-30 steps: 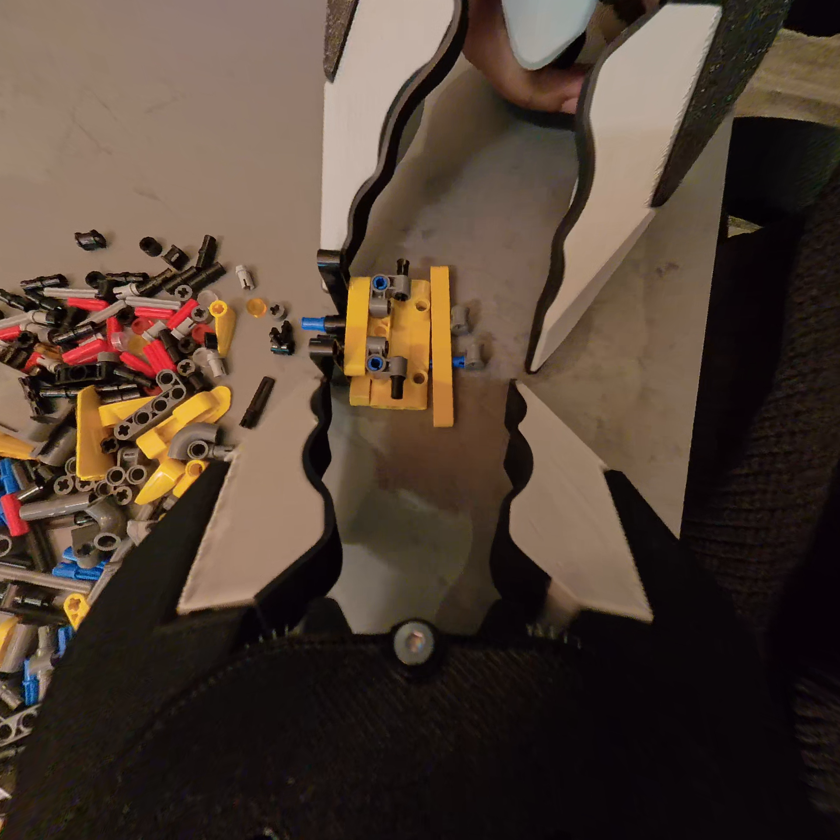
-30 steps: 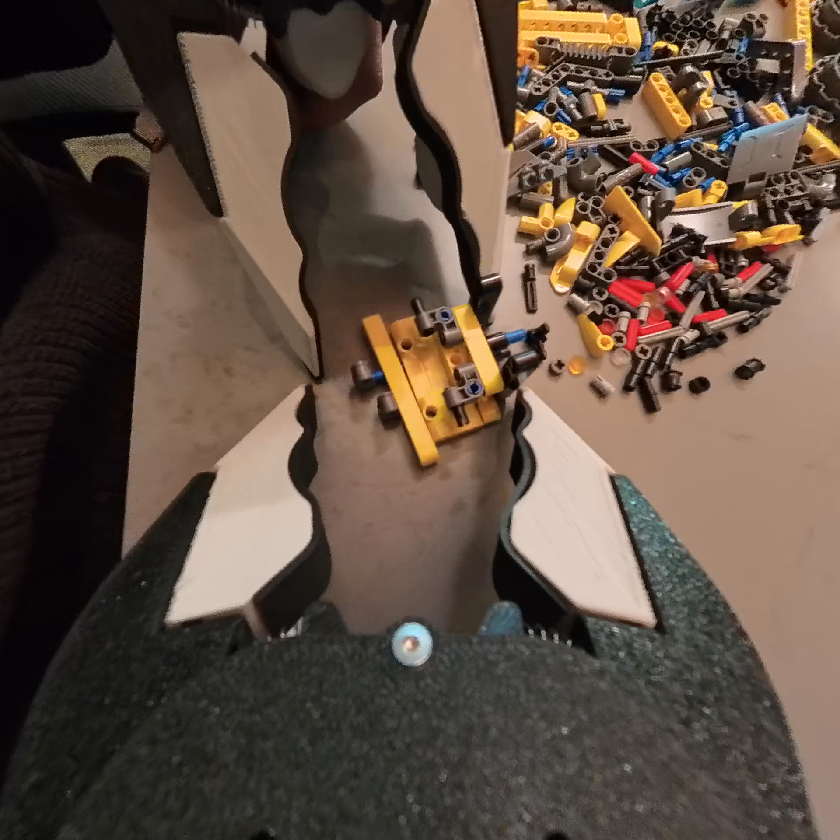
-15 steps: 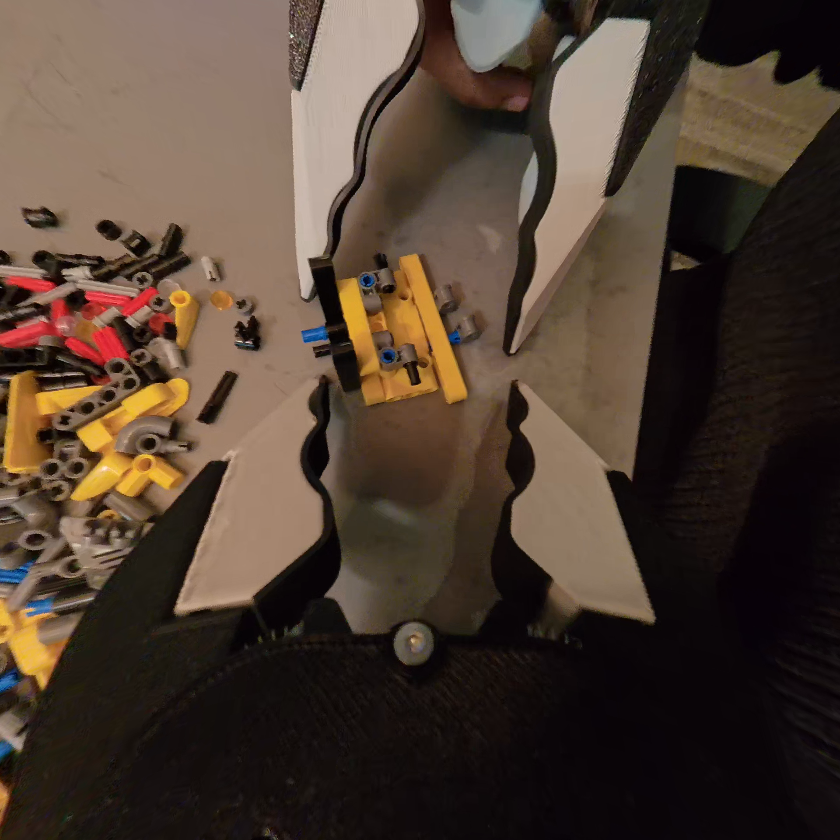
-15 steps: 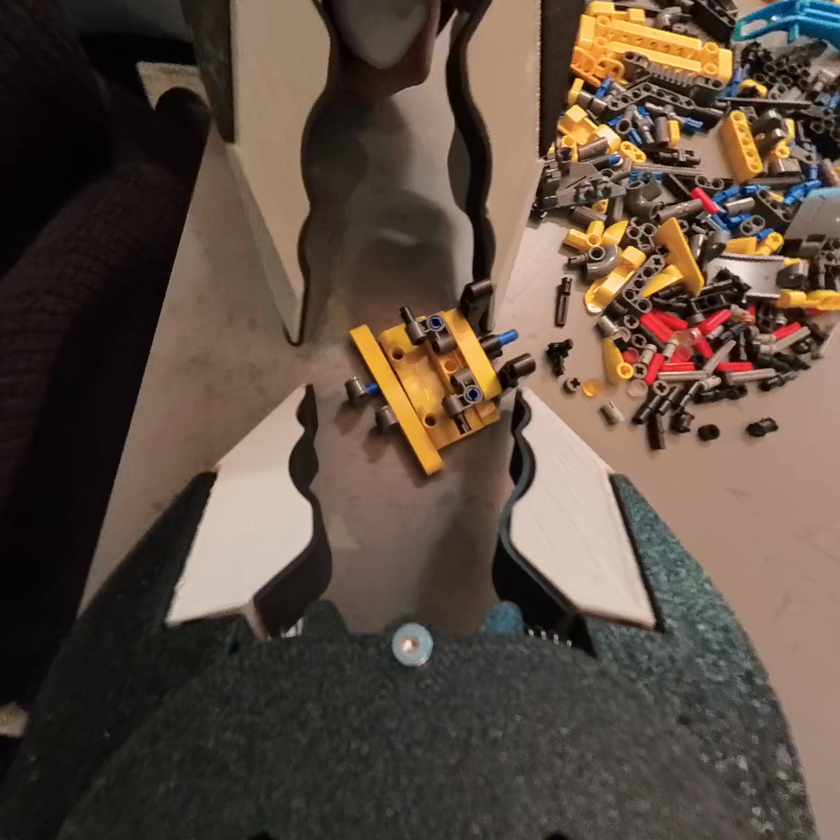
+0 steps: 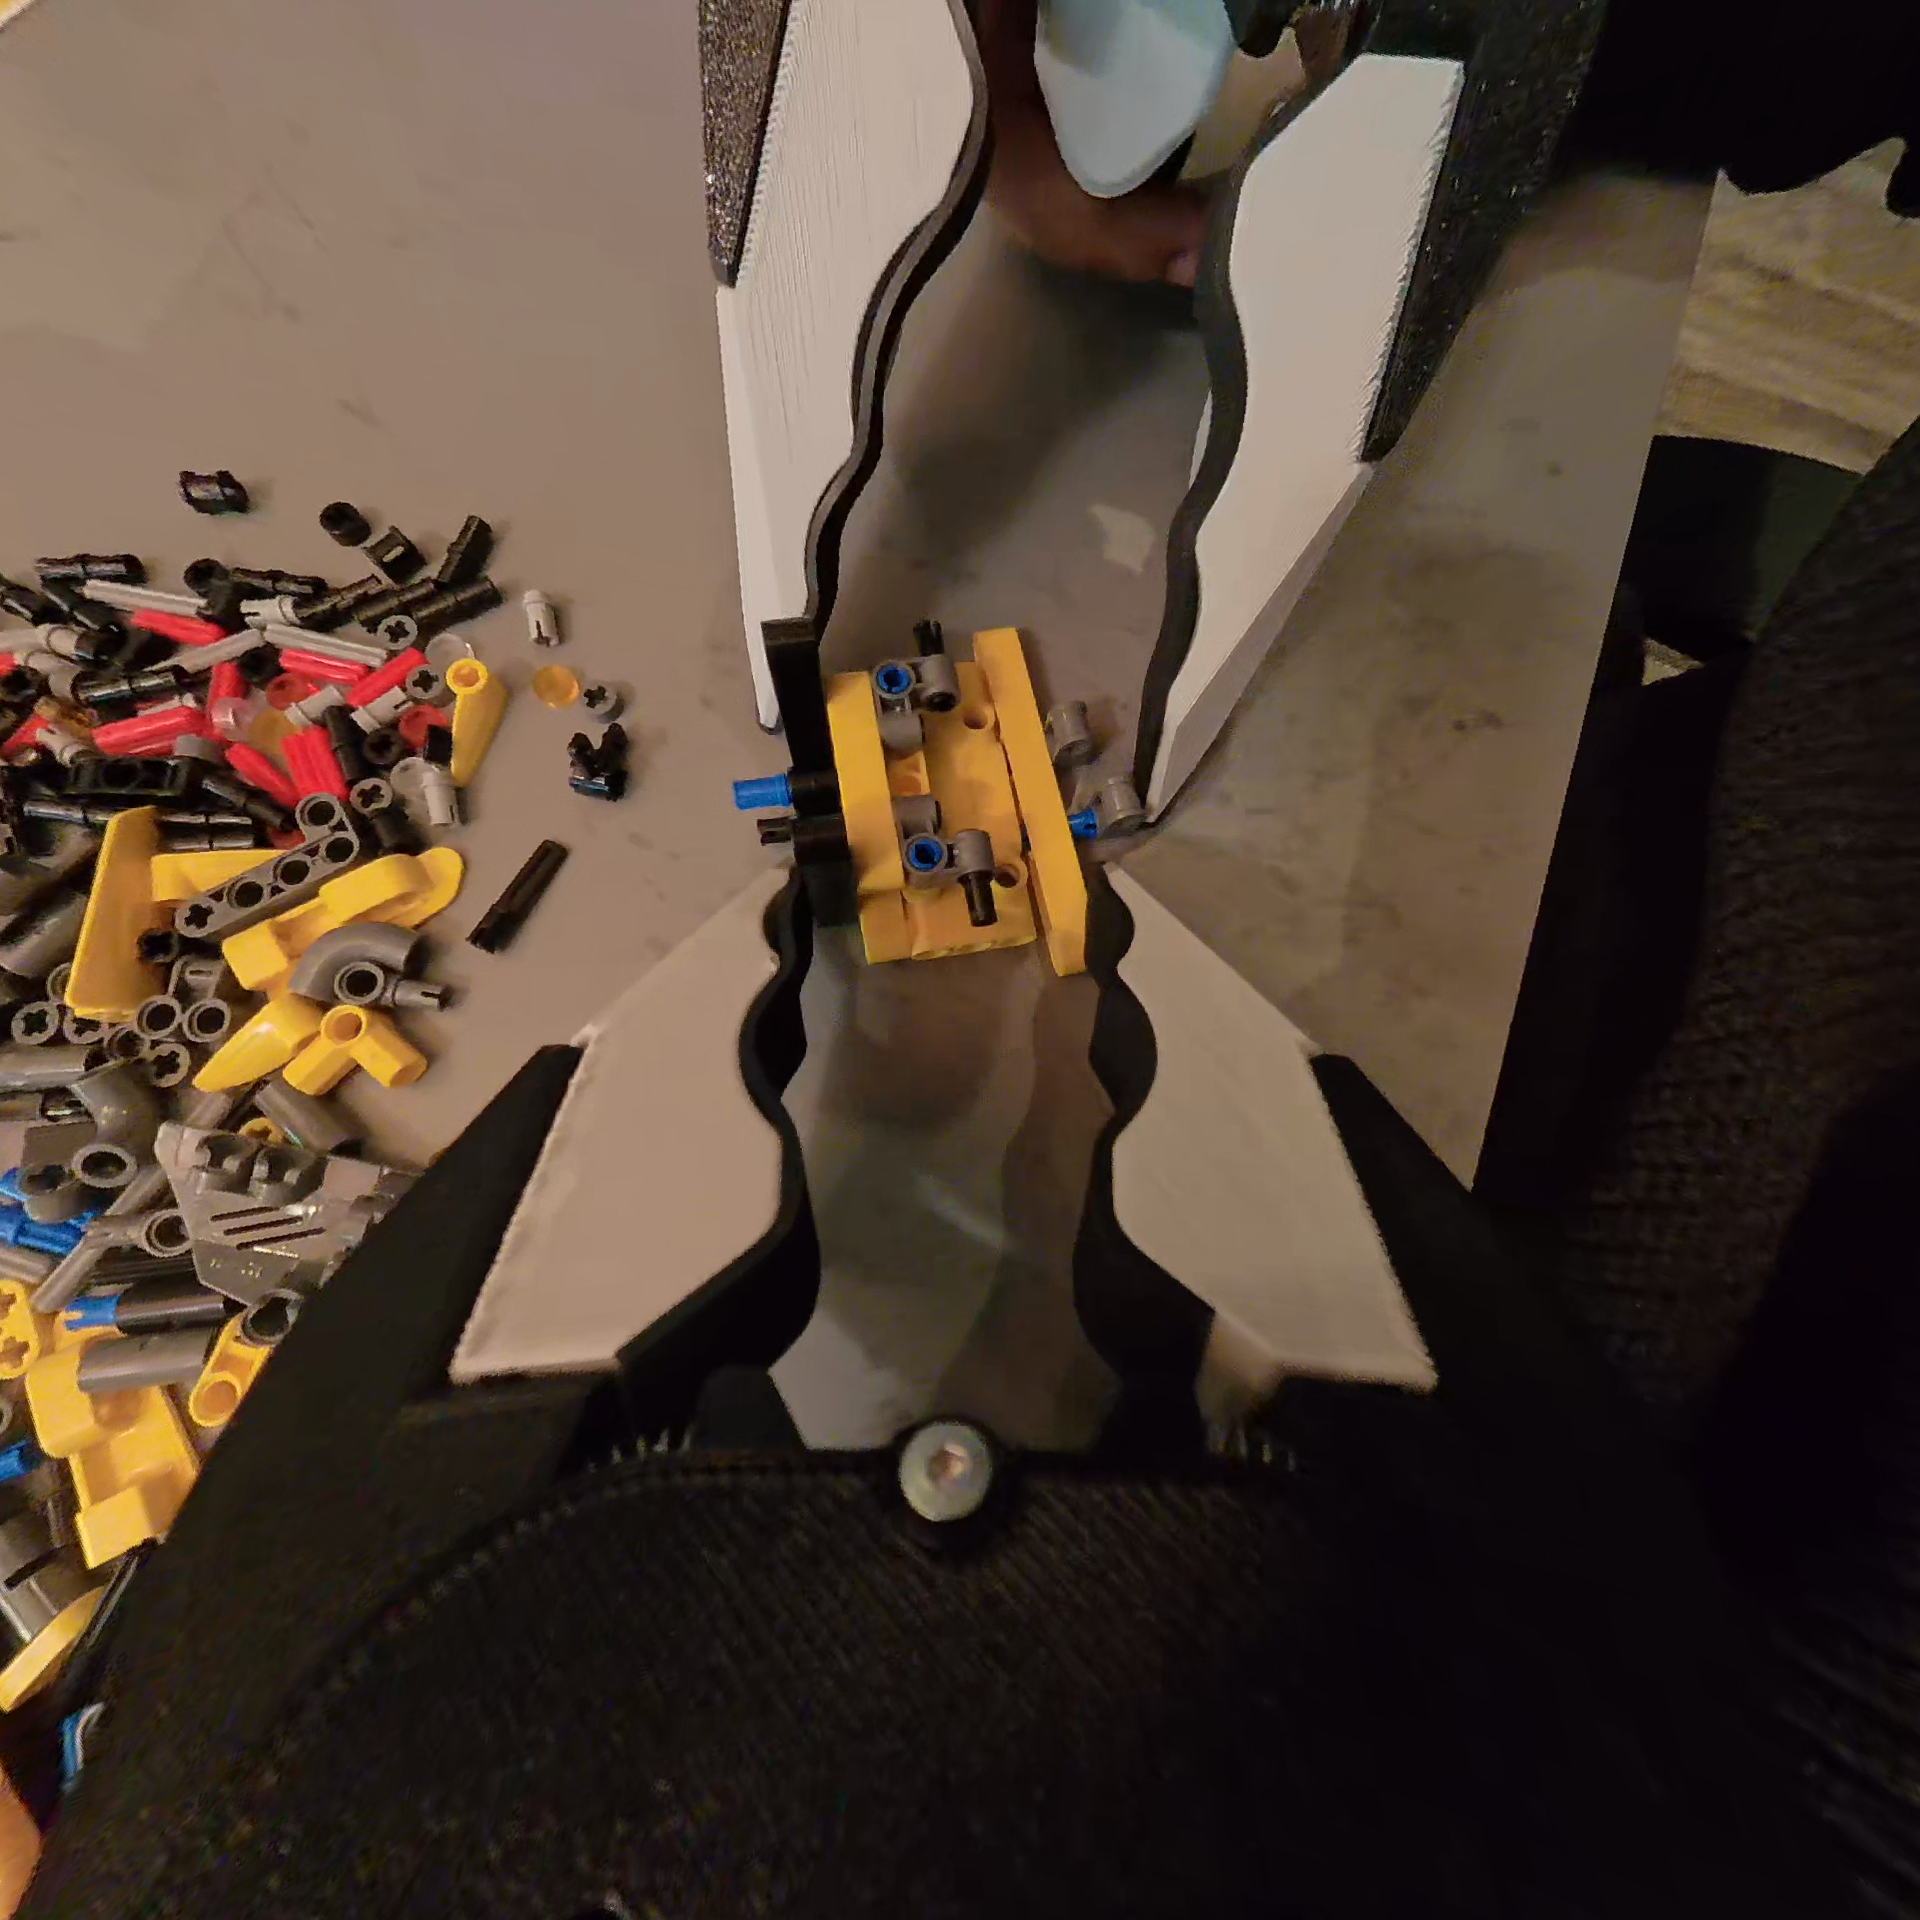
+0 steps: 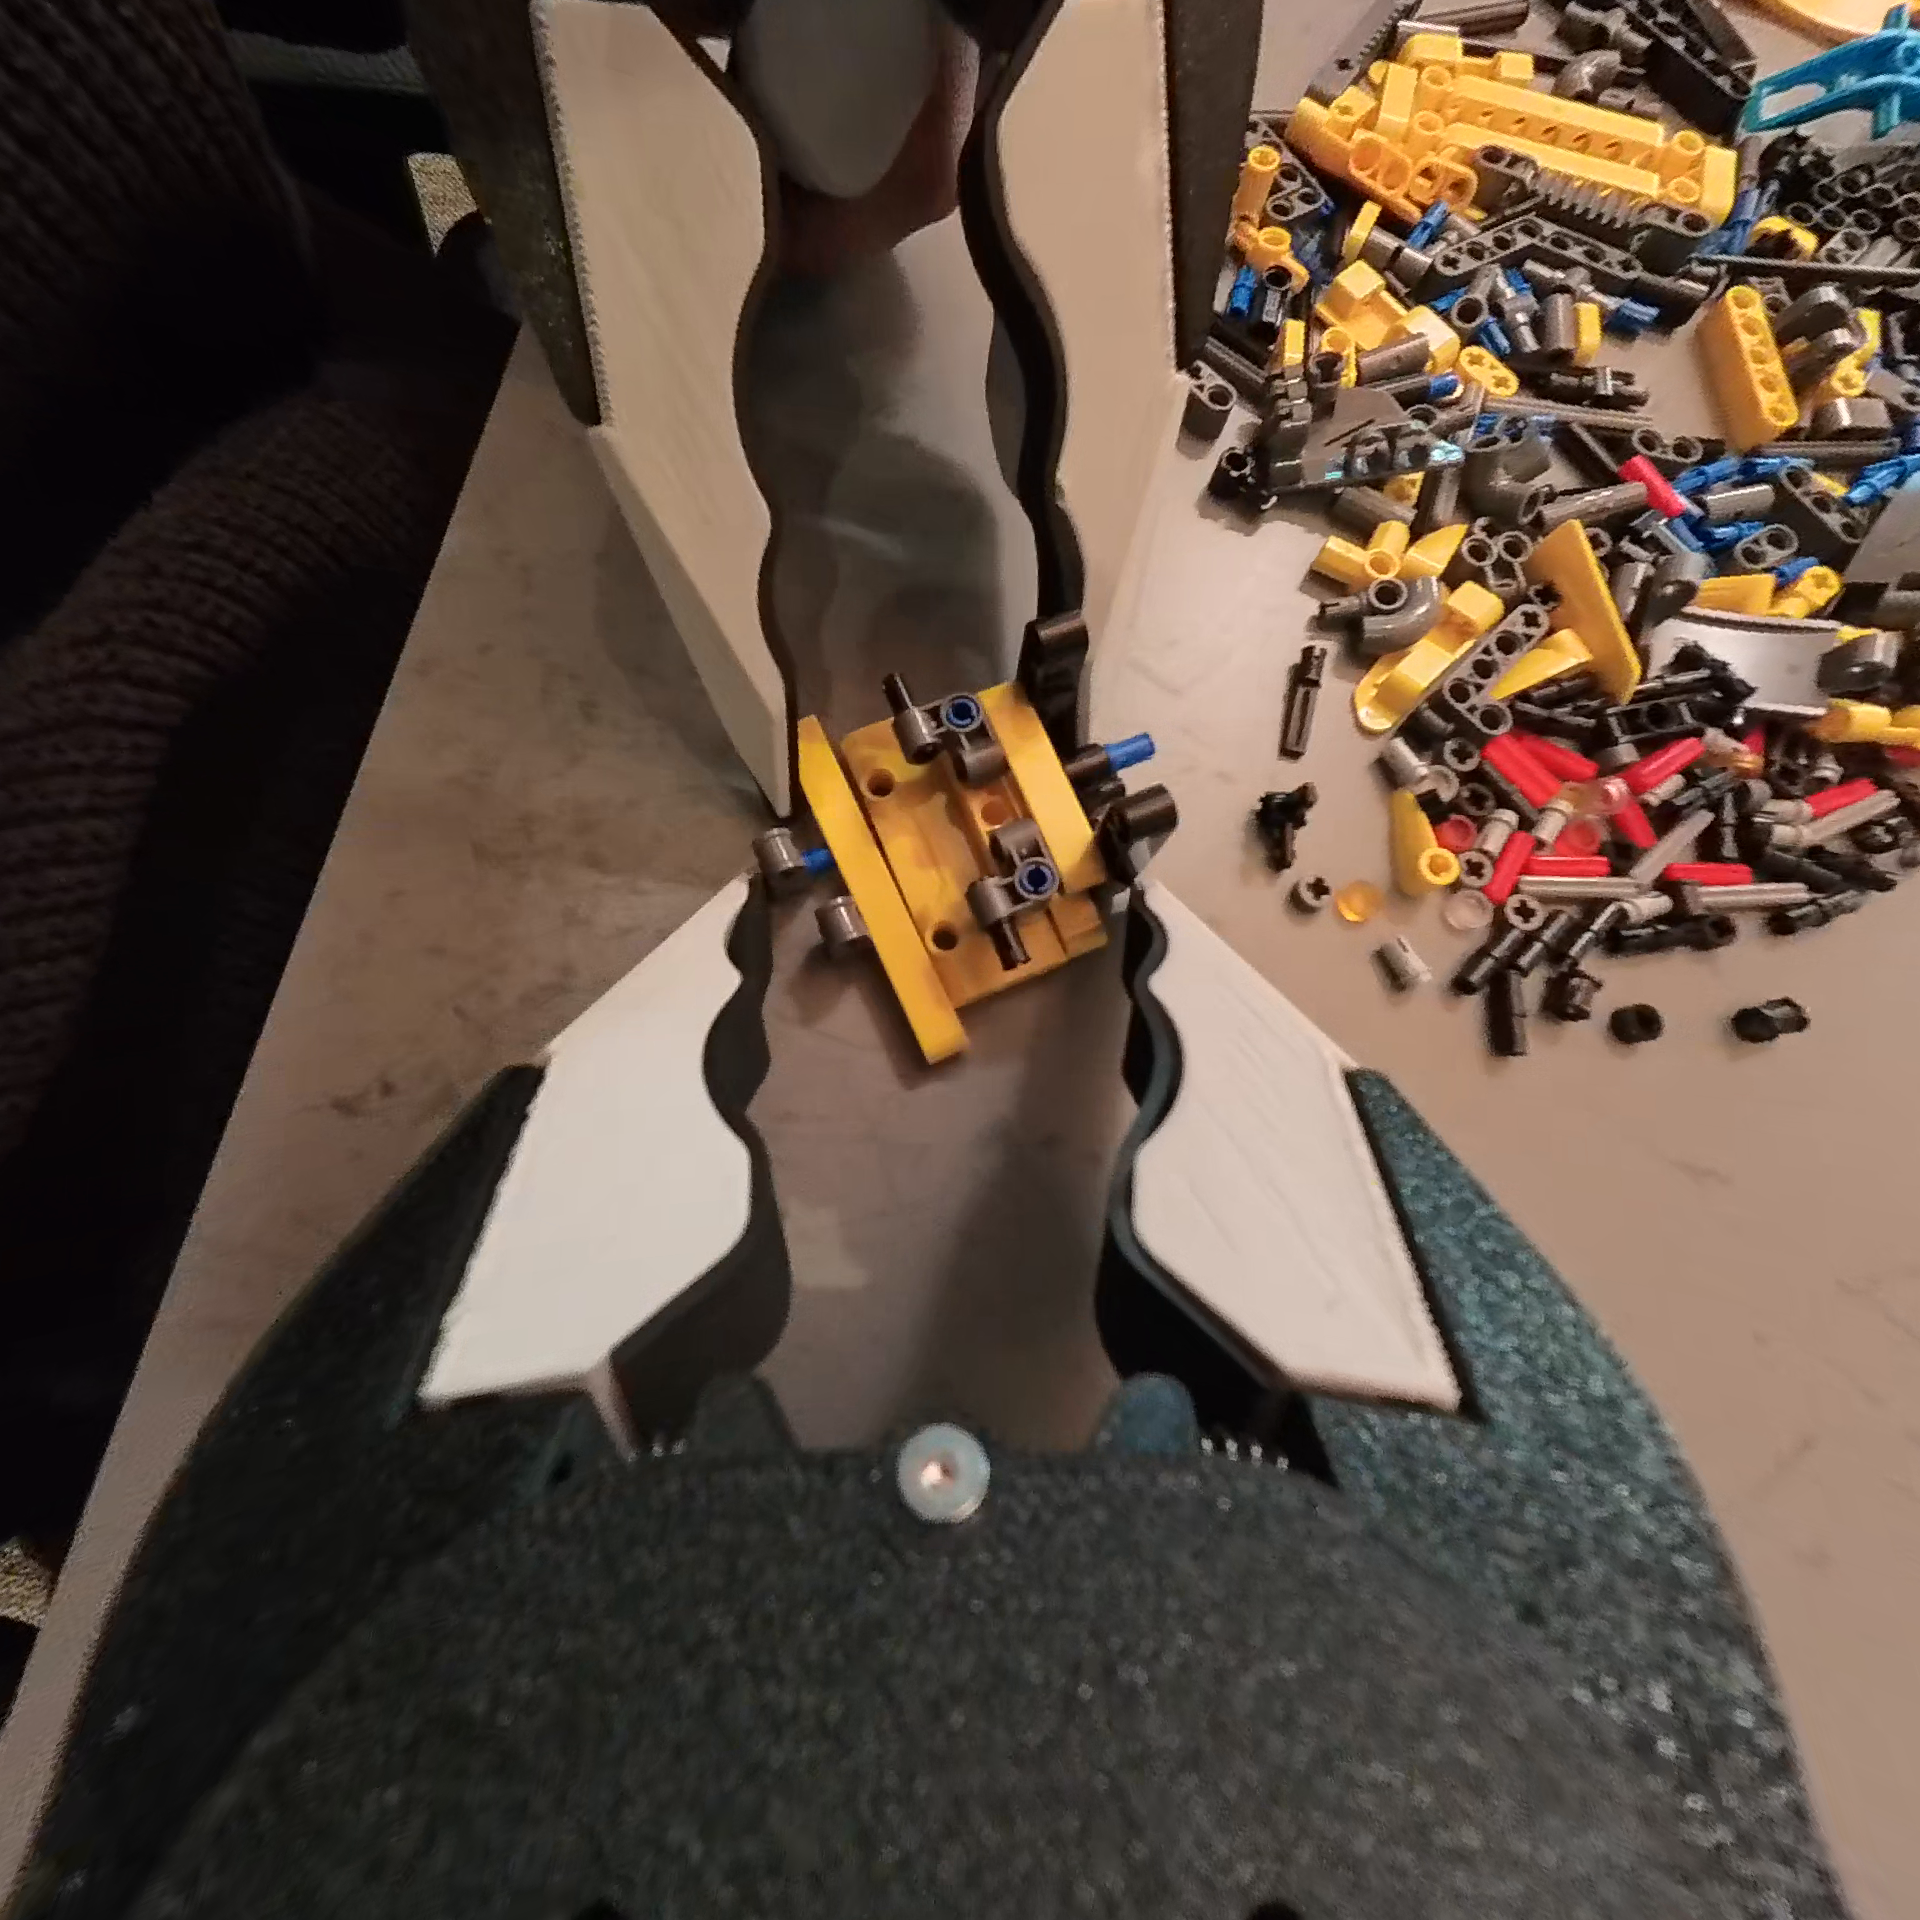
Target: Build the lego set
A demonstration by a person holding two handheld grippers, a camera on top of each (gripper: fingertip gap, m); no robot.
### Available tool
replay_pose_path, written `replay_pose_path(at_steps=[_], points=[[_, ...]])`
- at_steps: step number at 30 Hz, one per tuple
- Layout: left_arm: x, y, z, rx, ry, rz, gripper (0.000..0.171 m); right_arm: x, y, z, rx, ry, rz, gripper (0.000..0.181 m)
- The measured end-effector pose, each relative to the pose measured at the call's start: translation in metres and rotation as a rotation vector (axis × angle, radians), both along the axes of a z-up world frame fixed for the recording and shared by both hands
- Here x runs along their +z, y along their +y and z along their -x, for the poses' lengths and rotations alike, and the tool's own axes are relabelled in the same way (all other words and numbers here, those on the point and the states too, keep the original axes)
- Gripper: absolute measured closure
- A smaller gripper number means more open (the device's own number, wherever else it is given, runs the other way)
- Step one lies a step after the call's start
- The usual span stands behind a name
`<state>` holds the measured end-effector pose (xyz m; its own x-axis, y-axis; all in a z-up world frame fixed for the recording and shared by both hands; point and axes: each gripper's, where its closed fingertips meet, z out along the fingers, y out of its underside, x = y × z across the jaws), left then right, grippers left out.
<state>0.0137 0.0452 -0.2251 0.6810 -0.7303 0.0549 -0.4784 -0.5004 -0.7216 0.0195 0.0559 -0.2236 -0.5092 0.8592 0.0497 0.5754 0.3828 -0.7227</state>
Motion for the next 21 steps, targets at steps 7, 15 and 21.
replay_pose_path(at_steps=[7, 15, 21], points=[[-0.0001, 0.0005, 0.0001, 0.017, -0.005, 0.005, 0.122, -0.0005, -0.0004, 0.0004, -0.013, -0.007, 0.007, 0.112], [-0.0002, 0.0007, 0.0003, 0.024, -0.005, 0.006, 0.122, -0.0006, -0.0004, 0.0005, -0.014, -0.003, 0.002, 0.112], [-0.0002, 0.0013, 0.0002, 0.027, -0.001, 0.003, 0.122, -0.0008, -0.0003, 0.0005, -0.019, -0.004, 0.003, 0.111]])
